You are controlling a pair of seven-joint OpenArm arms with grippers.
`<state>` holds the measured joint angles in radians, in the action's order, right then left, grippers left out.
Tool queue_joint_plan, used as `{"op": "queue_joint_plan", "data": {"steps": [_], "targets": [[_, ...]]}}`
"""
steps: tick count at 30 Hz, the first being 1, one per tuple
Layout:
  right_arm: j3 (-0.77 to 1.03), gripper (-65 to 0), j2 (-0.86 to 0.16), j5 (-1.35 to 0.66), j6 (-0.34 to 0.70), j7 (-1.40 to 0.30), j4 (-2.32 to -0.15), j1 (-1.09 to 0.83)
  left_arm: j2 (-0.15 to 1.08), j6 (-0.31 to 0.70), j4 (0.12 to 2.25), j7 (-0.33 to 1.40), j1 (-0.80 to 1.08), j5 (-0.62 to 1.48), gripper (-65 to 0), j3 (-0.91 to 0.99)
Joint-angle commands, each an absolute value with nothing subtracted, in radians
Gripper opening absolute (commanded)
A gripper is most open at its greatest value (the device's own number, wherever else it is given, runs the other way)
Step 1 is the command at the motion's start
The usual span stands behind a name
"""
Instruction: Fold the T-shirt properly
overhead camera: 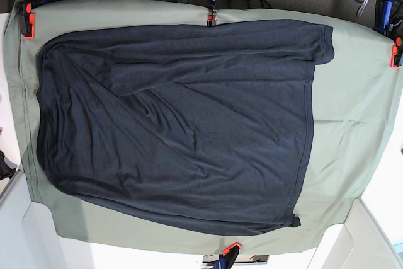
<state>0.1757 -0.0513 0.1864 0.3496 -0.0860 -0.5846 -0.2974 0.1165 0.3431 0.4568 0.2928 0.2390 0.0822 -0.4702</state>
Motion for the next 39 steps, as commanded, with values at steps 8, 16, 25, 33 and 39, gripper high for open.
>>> {"op": "queue_joint_plan", "data": {"steps": [8, 16, 25, 33, 39], "targets": [[0.175, -40.6, -0.081, 0.016, 0.529, -0.075, -0.97, -0.525, 0.169, 0.371, 0.876, 0.289, 0.455, 0.088, -41.0, -0.307], [0.175, -40.6, -0.087, -0.044, 0.528, -0.08, -1.288, -0.677, 0.169, 0.509, 1.197, 0.292, 0.615, 0.109, -41.0, -0.099], [0.175, -40.6, -0.099, -0.114, 0.528, -0.13, -1.398, -0.721, 0.169, 0.523, 1.285, 0.335, 0.649, 0.176, -41.0, -0.058], [0.181, -40.6, -0.1, -0.215, 0.528, -0.252, -1.551, -0.778, 0.169, 0.619, 1.507, 0.461, 0.76, 0.281, -41.0, -0.043], [0.216, -40.6, -0.099, -0.255, 0.528, -0.253, -1.786, -0.846, 0.169, 0.618, 1.832, 0.461, 0.886, 0.282, -41.0, 0.065]]}}
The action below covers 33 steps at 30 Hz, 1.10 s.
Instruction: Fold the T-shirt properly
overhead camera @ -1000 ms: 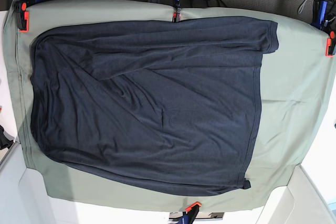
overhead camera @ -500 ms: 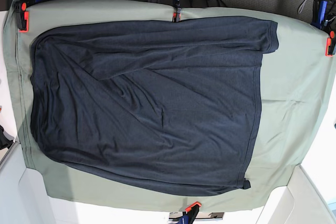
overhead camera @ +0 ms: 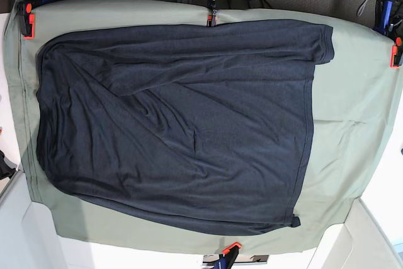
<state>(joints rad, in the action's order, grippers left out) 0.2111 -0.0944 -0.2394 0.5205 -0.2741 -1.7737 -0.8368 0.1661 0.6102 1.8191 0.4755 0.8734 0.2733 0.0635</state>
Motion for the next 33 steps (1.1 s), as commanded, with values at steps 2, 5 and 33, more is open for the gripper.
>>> {"op": "queue_joint_plan", "data": {"steps": [2, 5, 33], "targets": [[0.247, -40.6, -0.1, -0.266, 0.527, -0.268, -1.863, -0.848, 0.171, 0.618, 1.927, 0.462, 0.913, 0.308, -41.0, 0.121], [0.314, -40.6, -0.105, -0.355, 0.516, -0.291, -1.964, -0.838, 0.201, 0.619, 2.03, 0.469, 0.93, 0.417, -40.9, 0.205], [0.564, -27.3, -0.348, -0.464, 0.408, -0.458, -1.694, -0.393, 0.367, 0.551, 2.073, 0.476, 0.829, 0.548, -22.6, 0.394]]}}
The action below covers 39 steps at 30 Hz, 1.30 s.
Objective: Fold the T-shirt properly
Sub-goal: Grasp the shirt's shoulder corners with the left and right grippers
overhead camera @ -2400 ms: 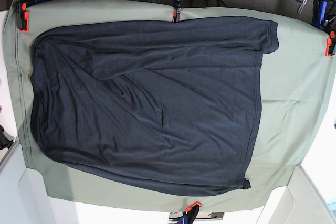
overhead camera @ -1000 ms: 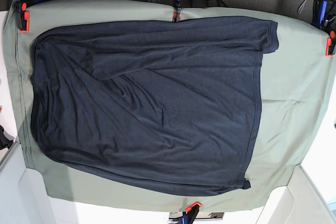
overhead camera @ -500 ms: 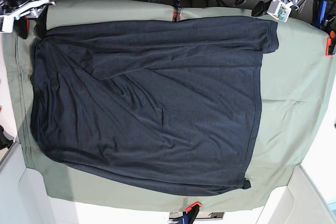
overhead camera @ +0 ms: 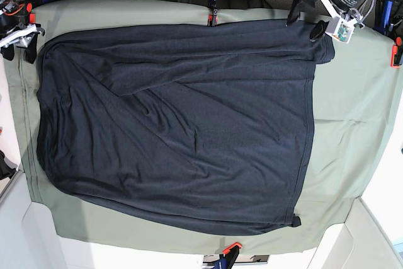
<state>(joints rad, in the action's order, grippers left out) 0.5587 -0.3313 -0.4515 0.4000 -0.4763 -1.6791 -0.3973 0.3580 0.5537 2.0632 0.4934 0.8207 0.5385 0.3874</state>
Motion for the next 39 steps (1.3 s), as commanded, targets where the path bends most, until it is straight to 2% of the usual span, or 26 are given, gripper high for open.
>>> {"op": "queue_joint_plan", "data": {"steps": [1, 10, 15, 25, 35, 37, 39], "targets": [[0.554, -27.3, -0.349, -0.464, 0.408, -0.457, -1.688, -0.387, 0.368, 0.544, 2.07, 0.476, 0.821, 0.539, -22.6, 0.394], [0.396, -27.3, -0.348, -0.398, 0.407, -0.456, -1.686, -0.36, 0.398, 0.458, 2.061, 0.476, 0.792, 0.461, -22.6, 0.394], [0.376, -27.3, -0.349, -0.389, 0.406, -0.453, -1.686, -0.355, 0.405, 0.43, 2.036, 0.498, 0.781, 0.436, -22.6, 0.394], [0.377, -27.3, -0.348, -0.373, 0.406, -0.453, -1.686, -0.356, 0.405, 0.431, 1.755, 0.499, 0.625, 0.509, -22.6, 0.394], [0.377, -27.3, -0.346, -0.373, 0.405, -0.453, -1.685, -0.357, 0.404, 0.483, 1.713, 0.498, 0.615, 0.531, -23.0, 0.378], [0.377, -27.3, -0.346, -0.365, 0.388, -0.454, -1.682, -0.359, 0.404, 0.533, 1.713, 0.499, 0.615, 0.543, -26.5, 0.378], [0.377, -27.3, -0.346, -0.345, 0.361, -0.453, -1.668, -0.357, 0.404, 0.574, 1.713, 0.502, 0.615, 0.542, -36.4, 0.378]]}}
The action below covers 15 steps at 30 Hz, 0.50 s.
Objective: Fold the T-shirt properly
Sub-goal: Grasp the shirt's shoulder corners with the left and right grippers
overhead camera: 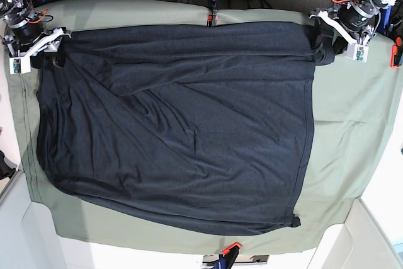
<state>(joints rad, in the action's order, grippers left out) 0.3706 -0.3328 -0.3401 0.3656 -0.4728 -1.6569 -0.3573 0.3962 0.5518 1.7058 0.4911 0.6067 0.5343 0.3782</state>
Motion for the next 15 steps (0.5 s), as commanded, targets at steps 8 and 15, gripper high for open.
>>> {"op": "queue_joint_plan", "data": {"steps": [8, 15], "targets": [[0.377, -27.4, -0.346, -0.349, 0.343, -0.452, -1.619, -0.354, 0.399, 0.596, 1.713, 0.499, 0.615, 0.542, -52.5, 0.378], [0.377, -50.9, -0.346, -0.347, 0.343, -0.45, -1.62, -0.335, 0.399, 0.653, 1.716, 0.546, 0.615, 0.535, -65.0, 0.38]]}}
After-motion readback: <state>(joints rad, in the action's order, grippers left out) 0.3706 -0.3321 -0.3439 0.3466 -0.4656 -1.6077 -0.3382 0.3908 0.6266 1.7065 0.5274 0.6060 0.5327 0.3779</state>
